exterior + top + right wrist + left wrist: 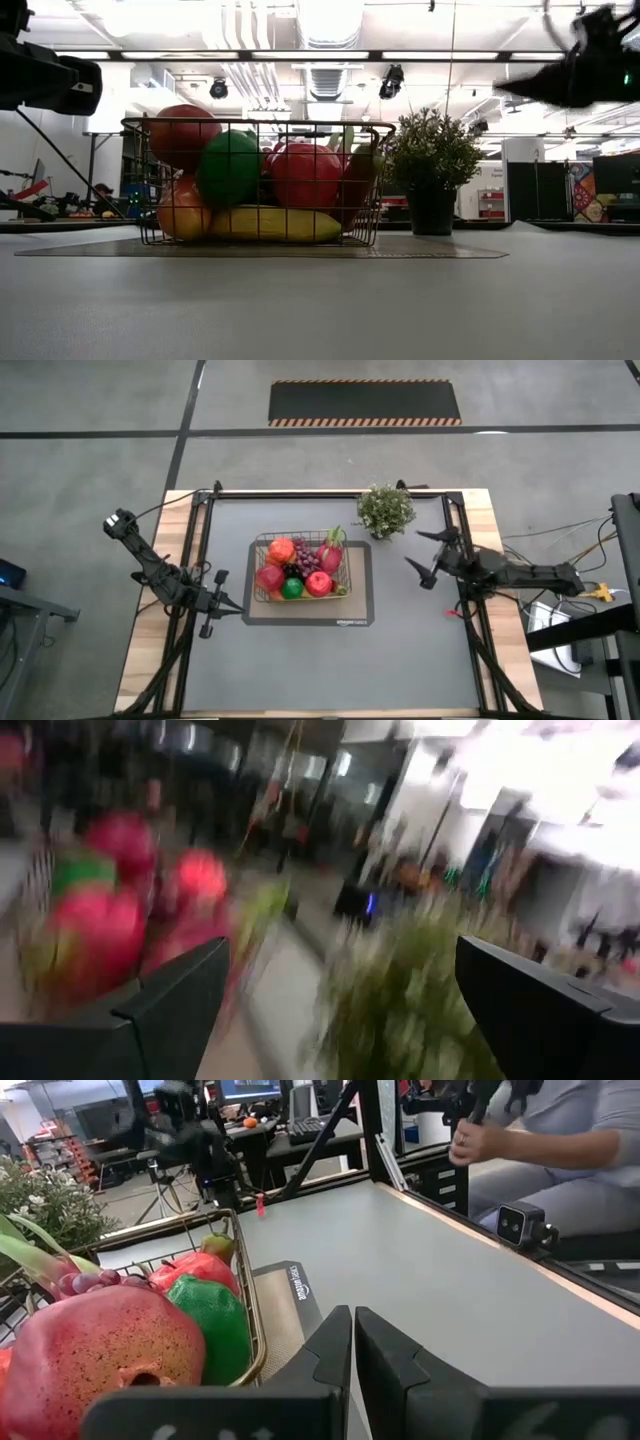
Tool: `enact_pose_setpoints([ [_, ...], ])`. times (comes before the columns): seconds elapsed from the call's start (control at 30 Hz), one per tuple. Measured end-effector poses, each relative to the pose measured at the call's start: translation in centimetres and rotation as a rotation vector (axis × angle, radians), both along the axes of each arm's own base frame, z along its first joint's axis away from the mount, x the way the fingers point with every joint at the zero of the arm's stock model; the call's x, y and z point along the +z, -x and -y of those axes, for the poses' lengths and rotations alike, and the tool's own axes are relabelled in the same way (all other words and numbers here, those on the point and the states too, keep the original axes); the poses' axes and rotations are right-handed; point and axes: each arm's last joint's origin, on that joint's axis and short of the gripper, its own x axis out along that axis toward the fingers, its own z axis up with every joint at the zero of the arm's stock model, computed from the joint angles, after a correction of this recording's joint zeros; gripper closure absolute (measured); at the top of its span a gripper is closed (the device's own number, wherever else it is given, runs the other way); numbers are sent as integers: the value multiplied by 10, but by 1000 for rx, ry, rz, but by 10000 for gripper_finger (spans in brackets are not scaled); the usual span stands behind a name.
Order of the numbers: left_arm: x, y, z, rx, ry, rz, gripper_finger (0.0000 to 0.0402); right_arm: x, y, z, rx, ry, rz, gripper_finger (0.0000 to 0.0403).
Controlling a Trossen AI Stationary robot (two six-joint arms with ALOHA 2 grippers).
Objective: Build produce basket
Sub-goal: Return to Home Position
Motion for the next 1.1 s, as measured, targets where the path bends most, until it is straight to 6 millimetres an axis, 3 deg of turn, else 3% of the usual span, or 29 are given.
enact_pose_setpoints([
  [0.07, 0, 0, 0, 0, -1, -2, 401, -6, -1, 3, -6, -21, -60, 35],
  [0.53, -1, 0, 0, -2, -4, -5, 401, -7, 0, 12, 29, -185, 1, 35],
  [1.1, -1, 0, 0, -3, -4, -5, 401, -8, -1, 13, 16, -209, -6, 35],
])
